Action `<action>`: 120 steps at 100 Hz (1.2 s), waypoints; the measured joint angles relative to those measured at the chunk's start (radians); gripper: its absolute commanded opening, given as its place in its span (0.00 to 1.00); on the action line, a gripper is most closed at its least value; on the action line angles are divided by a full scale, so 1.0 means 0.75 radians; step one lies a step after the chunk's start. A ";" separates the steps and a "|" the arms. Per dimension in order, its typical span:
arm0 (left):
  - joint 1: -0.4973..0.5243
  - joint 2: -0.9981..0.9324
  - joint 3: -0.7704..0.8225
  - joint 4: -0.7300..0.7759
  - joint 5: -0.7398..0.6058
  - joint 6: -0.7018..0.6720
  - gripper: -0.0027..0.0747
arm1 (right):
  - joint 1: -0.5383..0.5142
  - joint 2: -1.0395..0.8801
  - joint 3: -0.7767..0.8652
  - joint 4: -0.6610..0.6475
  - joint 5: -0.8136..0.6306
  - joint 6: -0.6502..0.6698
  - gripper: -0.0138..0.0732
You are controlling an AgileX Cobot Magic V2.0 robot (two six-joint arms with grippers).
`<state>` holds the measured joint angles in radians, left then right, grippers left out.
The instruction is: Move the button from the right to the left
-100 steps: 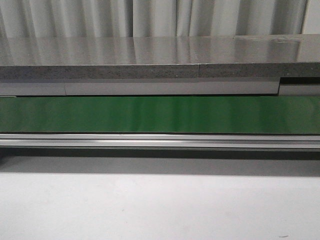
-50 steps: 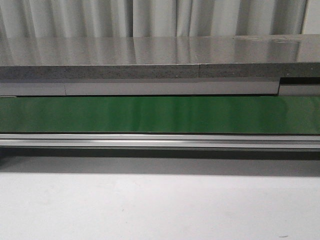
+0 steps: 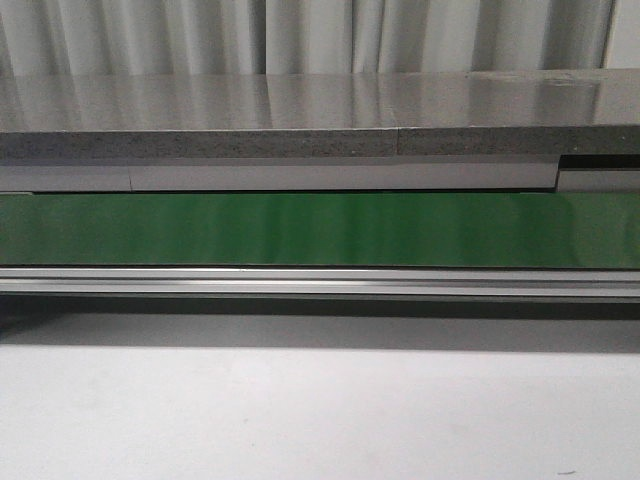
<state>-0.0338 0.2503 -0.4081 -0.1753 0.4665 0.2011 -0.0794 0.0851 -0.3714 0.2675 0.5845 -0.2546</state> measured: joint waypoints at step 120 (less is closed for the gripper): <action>0.000 -0.340 0.543 0.261 -0.508 -0.318 0.01 | 0.000 -0.002 0.002 -0.002 0.000 0.000 0.08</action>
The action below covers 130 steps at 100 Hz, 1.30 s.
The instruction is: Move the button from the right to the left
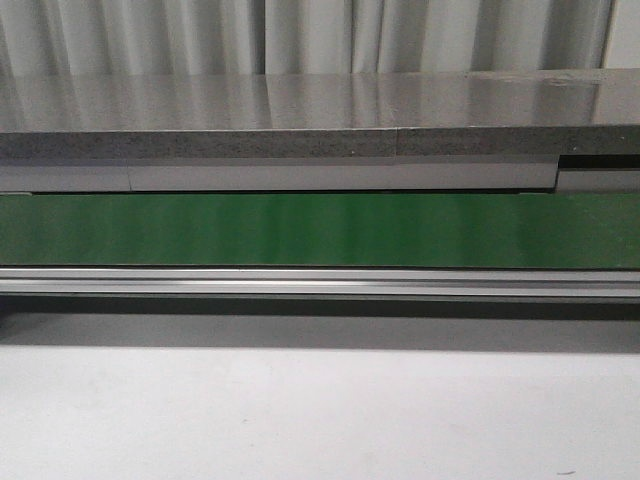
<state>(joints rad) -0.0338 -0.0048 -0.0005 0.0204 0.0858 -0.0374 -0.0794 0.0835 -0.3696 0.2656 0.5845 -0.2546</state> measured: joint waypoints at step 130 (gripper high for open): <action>0.000 0.000 0.000 0.000 0.000 0.000 0.01 | 0.007 -0.051 0.269 -0.277 -0.465 0.259 0.08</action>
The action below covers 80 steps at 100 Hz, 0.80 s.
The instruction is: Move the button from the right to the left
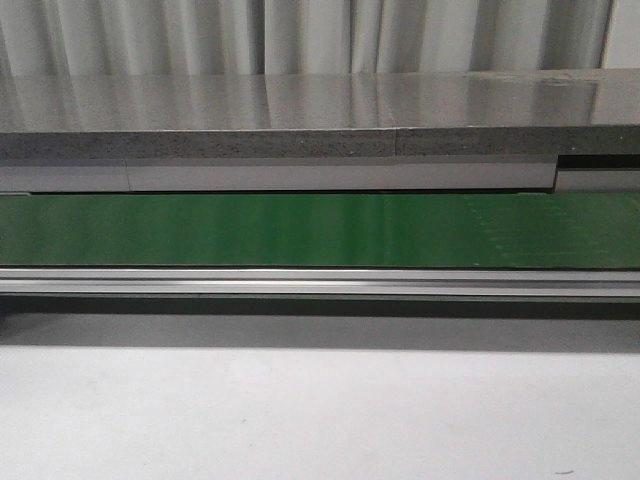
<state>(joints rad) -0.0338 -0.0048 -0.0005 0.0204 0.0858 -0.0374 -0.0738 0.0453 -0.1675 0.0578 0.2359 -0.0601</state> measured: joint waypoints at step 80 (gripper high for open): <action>0.000 0.000 0.000 0.000 0.000 0.000 0.01 | 0.021 -0.076 0.260 -0.077 -0.210 0.092 0.08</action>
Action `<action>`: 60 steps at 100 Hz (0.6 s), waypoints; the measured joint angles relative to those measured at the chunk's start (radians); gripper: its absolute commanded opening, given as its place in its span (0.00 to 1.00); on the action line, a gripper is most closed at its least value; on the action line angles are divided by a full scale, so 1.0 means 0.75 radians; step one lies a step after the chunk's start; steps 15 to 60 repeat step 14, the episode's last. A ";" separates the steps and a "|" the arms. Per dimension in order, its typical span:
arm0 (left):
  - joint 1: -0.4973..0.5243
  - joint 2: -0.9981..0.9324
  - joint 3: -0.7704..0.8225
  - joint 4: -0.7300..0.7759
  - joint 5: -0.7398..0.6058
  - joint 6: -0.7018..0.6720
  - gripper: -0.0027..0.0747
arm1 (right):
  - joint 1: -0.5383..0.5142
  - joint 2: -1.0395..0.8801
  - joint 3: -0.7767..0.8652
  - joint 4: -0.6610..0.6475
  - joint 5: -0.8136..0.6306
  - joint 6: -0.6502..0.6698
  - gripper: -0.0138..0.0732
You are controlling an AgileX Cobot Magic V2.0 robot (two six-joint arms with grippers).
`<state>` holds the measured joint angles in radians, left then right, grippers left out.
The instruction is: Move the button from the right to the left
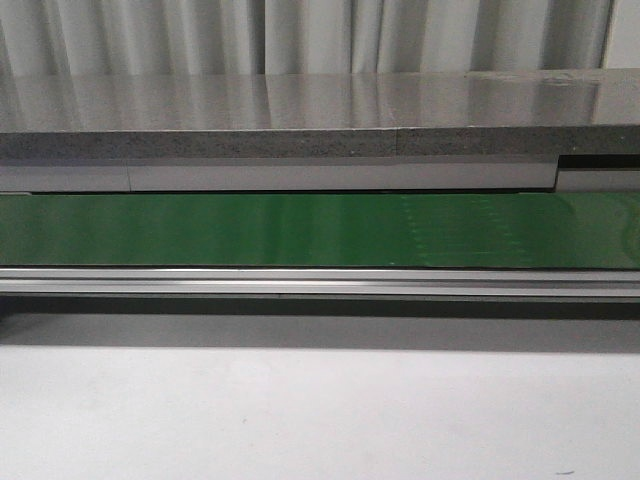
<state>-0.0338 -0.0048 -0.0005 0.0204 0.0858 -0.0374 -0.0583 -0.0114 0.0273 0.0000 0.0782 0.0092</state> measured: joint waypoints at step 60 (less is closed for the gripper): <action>0.000 0.000 0.000 0.000 0.000 0.000 0.01 | 0.000 0.000 0.000 0.000 0.000 0.000 0.08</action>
